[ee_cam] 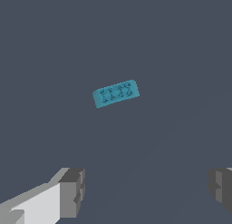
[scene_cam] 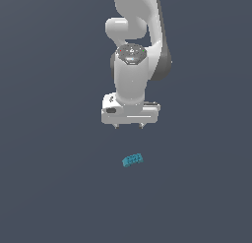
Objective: Pick up the object and move it to a goal position.
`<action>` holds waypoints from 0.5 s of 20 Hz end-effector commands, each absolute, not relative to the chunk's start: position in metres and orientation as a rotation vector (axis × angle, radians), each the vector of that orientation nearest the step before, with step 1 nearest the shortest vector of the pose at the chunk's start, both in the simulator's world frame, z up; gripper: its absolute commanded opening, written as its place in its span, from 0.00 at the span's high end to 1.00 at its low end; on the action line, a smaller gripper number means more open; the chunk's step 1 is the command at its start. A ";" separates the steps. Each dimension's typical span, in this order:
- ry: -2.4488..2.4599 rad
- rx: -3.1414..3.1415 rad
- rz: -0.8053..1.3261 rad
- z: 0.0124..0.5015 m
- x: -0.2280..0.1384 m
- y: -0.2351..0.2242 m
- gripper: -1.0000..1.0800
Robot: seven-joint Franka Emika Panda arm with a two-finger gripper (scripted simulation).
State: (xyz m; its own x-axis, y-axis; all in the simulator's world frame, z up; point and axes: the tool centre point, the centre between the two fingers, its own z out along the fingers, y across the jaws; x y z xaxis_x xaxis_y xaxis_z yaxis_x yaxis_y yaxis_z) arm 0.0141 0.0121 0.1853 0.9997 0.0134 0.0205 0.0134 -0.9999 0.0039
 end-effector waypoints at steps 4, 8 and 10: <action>0.029 3.139 0.037 0.187 0.015 0.016 0.04; 0.064 3.147 0.055 0.192 0.020 0.032 0.04; 0.079 3.150 0.063 0.194 0.022 0.039 0.04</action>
State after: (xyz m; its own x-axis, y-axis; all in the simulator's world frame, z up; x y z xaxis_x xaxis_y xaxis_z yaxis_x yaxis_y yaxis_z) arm 0.0205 0.0337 0.1921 0.9984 0.0424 0.0361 0.0426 -0.9991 -0.0061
